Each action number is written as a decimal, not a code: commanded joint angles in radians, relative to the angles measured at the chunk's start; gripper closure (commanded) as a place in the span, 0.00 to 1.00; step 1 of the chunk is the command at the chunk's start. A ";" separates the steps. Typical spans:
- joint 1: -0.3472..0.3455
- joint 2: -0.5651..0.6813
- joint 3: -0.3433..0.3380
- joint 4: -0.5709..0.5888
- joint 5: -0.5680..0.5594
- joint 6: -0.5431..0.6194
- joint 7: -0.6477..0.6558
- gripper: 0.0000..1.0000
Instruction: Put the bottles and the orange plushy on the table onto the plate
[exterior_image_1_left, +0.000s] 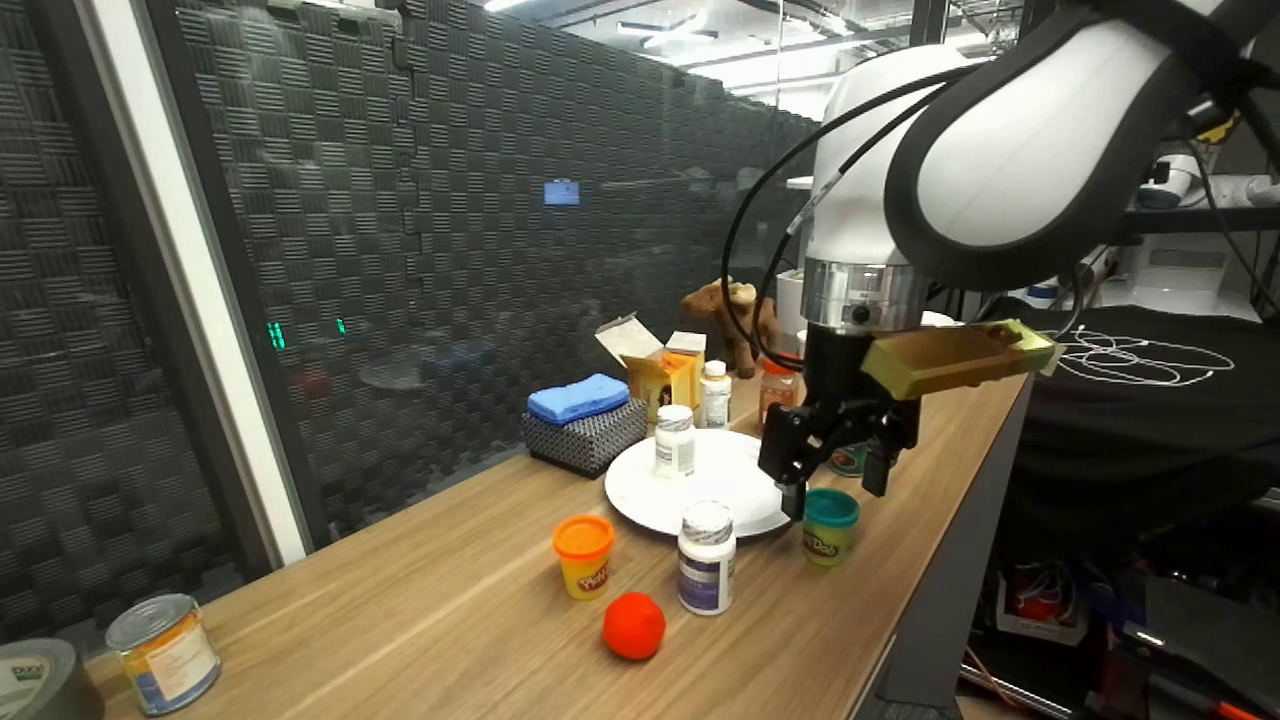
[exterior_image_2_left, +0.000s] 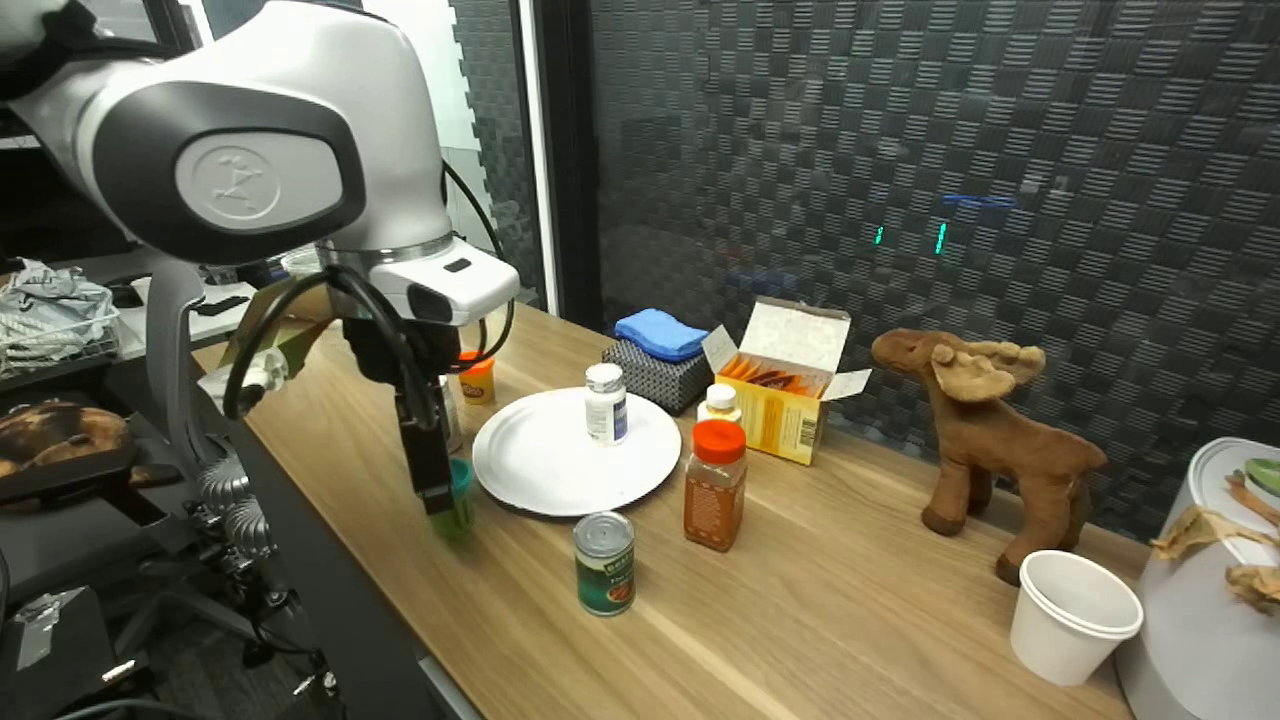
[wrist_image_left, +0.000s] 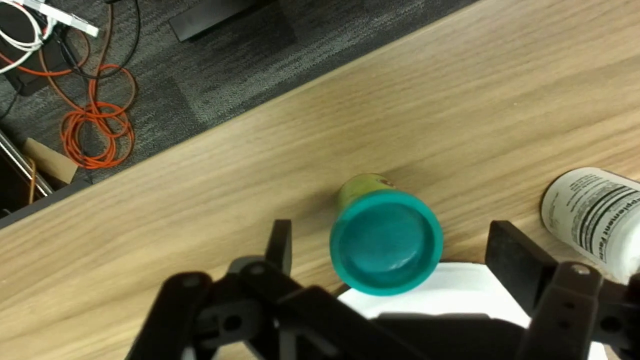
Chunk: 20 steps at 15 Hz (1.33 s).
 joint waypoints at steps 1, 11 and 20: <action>-0.003 0.042 -0.007 0.048 0.027 -0.035 -0.033 0.03; -0.005 -0.001 -0.019 0.017 0.029 -0.071 -0.029 0.72; -0.049 -0.078 -0.056 0.207 0.053 -0.280 -0.046 0.72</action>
